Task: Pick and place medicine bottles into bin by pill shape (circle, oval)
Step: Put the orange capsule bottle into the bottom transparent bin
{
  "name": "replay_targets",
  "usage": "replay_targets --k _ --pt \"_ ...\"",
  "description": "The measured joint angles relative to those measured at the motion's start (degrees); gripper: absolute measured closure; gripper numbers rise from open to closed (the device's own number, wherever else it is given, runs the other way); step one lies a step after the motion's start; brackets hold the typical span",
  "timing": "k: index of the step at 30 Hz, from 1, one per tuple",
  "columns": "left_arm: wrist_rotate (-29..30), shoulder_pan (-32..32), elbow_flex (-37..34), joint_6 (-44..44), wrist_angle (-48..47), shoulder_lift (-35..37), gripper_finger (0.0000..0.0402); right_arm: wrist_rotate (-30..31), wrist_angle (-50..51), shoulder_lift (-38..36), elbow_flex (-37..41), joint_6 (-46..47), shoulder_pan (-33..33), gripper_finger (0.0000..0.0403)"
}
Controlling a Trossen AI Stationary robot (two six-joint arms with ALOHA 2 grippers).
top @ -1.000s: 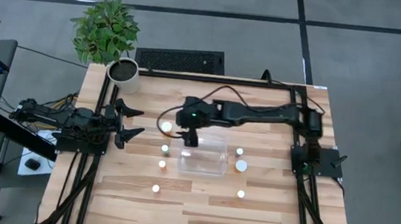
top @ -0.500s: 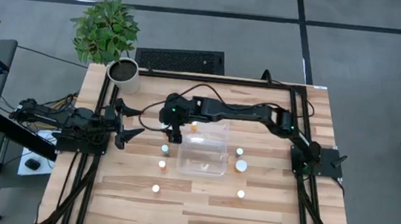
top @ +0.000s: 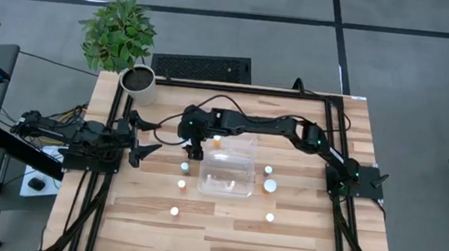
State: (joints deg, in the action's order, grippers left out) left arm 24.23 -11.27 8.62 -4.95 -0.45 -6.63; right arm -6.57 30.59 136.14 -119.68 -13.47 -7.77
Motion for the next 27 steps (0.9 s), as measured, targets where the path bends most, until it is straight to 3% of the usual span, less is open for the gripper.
replay_targets --k 27 --pt "-1.4 0.0 0.0 -0.2 -0.1 0.0 0.0072 0.1 -1.1 1.1 0.1 0.1 -1.4 0.0076"
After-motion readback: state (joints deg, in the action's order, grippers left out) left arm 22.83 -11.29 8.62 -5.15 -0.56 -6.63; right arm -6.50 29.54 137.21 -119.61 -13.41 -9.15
